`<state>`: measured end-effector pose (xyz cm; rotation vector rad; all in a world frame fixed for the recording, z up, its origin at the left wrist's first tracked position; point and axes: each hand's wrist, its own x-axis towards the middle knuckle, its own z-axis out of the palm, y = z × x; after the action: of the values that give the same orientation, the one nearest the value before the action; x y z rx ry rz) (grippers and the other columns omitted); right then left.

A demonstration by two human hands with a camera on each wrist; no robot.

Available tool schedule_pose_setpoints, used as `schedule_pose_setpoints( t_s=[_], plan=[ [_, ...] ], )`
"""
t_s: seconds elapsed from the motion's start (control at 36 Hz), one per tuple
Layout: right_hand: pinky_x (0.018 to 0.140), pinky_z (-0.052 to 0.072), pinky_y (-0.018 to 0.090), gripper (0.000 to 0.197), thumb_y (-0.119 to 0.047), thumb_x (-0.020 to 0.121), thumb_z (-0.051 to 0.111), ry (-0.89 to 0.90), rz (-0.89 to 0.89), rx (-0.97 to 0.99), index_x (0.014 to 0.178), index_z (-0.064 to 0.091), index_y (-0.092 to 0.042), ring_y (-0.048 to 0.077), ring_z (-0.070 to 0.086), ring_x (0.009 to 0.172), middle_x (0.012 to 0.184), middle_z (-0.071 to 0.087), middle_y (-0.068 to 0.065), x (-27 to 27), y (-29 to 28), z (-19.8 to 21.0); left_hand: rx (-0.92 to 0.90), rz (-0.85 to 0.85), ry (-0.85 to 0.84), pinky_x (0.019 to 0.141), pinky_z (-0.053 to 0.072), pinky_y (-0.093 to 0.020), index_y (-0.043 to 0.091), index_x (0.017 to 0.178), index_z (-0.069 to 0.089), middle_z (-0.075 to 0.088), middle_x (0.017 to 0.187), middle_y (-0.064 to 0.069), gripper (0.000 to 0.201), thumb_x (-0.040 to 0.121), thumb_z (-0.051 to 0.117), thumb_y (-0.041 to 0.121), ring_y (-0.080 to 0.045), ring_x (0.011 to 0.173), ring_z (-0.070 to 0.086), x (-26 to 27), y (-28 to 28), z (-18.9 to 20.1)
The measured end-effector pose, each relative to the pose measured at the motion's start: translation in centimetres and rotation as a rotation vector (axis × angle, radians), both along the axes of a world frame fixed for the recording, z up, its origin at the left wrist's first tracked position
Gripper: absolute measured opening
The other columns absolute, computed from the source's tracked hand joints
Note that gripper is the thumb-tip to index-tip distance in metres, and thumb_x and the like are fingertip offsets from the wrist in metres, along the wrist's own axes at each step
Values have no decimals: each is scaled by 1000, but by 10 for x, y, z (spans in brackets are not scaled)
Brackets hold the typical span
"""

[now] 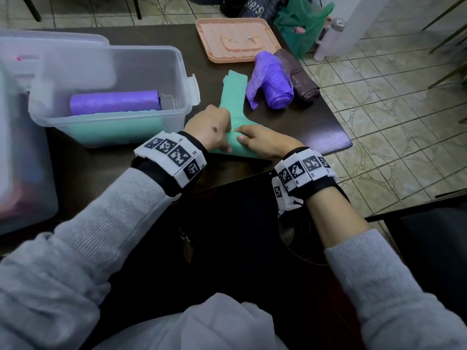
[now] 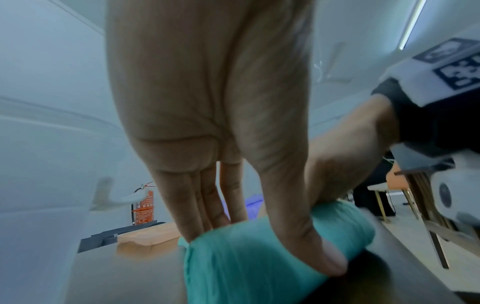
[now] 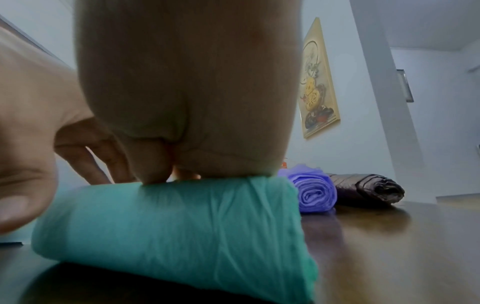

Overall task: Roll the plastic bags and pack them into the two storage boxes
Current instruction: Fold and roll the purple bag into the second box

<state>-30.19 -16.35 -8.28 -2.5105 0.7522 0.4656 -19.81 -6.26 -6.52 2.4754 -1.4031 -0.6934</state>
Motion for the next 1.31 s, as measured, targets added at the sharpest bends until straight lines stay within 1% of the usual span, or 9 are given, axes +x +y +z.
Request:
schedule_pose_setpoints(
  t_s=[0.19,0.36,0.44,0.58,0.69,0.86,1.0,1.08,1.31],
  plan=[
    [104,27,39,35,-29,98,41,-117,-89,-68,131,47,-18,28,35,126,132,43,10,6,0,-3,71,-47,-87,91,48,-43,5,122,56,54,121,-17,72,57,89,12,-35,109,55,-5,0,-1],
    [95,31,39,27,-29,97,42,-190,-66,-390,118,51,-14,29,37,119,125,44,10,0,18,-5,135,13,92,83,46,-27,10,127,58,60,124,-9,76,59,89,23,-25,111,58,6,1,1],
    [96,32,41,32,-35,96,44,-178,-31,-277,120,48,-14,29,38,119,124,45,11,-5,32,-4,199,2,112,80,45,-28,16,124,61,62,121,-5,69,62,87,28,-20,101,57,7,2,5],
    [102,34,38,47,-30,88,61,-114,59,-123,130,46,-15,27,39,123,127,45,11,-16,31,6,294,17,96,96,48,-39,15,127,52,59,125,1,86,53,89,39,-23,110,57,6,2,7],
    [95,33,27,59,-22,80,72,-55,116,-90,133,48,-17,22,46,119,127,49,8,-20,24,15,293,-34,125,97,47,-38,20,120,62,61,119,2,64,62,87,29,-21,109,57,9,3,9],
    [105,29,30,51,-26,93,55,24,89,-29,142,41,-21,22,41,129,141,45,6,-11,16,18,142,6,102,93,45,-32,12,128,56,59,127,-6,65,71,82,25,-25,113,56,12,5,6],
    [113,22,37,45,-28,101,34,130,50,22,146,33,-21,29,30,137,149,35,10,-2,11,15,4,5,22,87,50,-37,8,117,63,62,118,-15,42,76,74,6,-31,105,60,4,6,4],
    [113,17,38,45,-31,102,29,134,4,18,146,32,-23,32,24,137,147,31,13,-1,8,12,15,-22,-23,81,49,-37,7,117,63,62,115,-16,48,72,78,9,-33,102,60,1,6,2],
    [100,27,39,35,-38,97,42,-114,-141,-148,124,42,-16,27,32,123,131,37,10,0,3,-2,29,-33,-68,89,44,-38,9,130,53,57,124,-17,69,68,83,11,-33,114,55,0,1,-7]
  ],
)
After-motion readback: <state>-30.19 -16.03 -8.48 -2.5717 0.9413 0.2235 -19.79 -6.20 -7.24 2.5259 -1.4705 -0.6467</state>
